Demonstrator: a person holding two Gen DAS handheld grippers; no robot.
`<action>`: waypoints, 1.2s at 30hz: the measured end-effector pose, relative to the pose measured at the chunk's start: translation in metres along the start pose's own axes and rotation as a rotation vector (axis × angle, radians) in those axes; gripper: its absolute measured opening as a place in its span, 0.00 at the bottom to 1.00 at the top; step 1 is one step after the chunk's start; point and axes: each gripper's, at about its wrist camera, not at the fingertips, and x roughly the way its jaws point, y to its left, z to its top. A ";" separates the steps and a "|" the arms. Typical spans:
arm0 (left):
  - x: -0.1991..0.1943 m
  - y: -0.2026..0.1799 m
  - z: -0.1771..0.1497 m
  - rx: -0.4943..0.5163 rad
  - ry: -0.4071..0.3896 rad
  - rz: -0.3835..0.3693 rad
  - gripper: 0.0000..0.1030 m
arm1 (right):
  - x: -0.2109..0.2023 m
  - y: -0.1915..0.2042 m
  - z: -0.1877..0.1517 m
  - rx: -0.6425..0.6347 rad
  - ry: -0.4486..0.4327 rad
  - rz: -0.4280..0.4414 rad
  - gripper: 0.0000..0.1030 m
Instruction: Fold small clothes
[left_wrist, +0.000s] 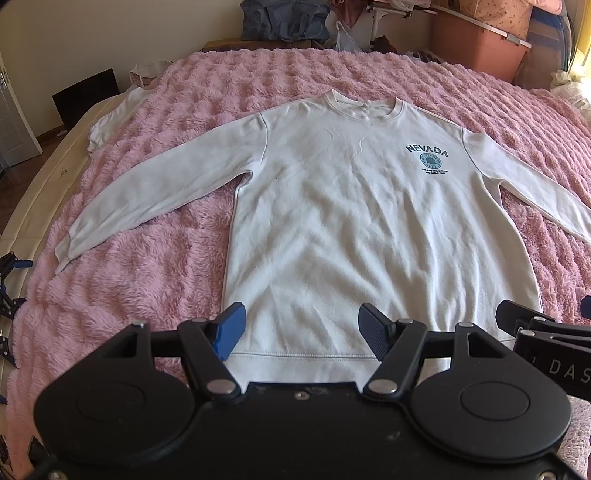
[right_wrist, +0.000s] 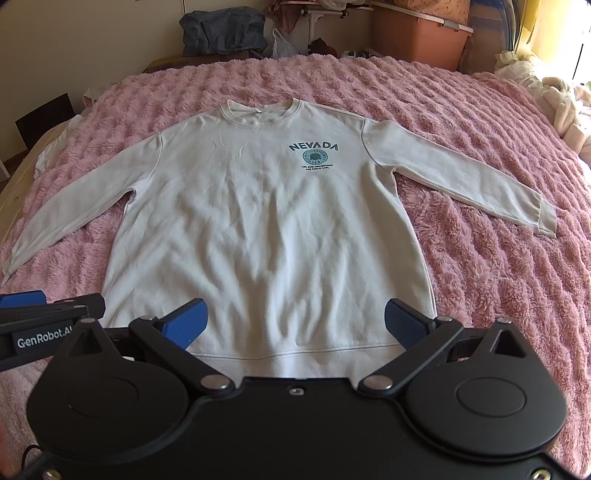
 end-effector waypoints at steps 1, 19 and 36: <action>0.000 0.000 0.000 0.000 0.001 0.000 0.69 | 0.000 0.000 0.000 0.000 0.000 -0.001 1.00; 0.011 -0.010 0.017 -0.006 -0.054 -0.101 0.69 | 0.006 -0.017 0.006 0.016 -0.057 0.003 1.00; 0.084 -0.115 0.104 0.098 -0.173 -0.451 0.69 | 0.028 -0.125 0.039 0.048 -0.181 -0.153 0.99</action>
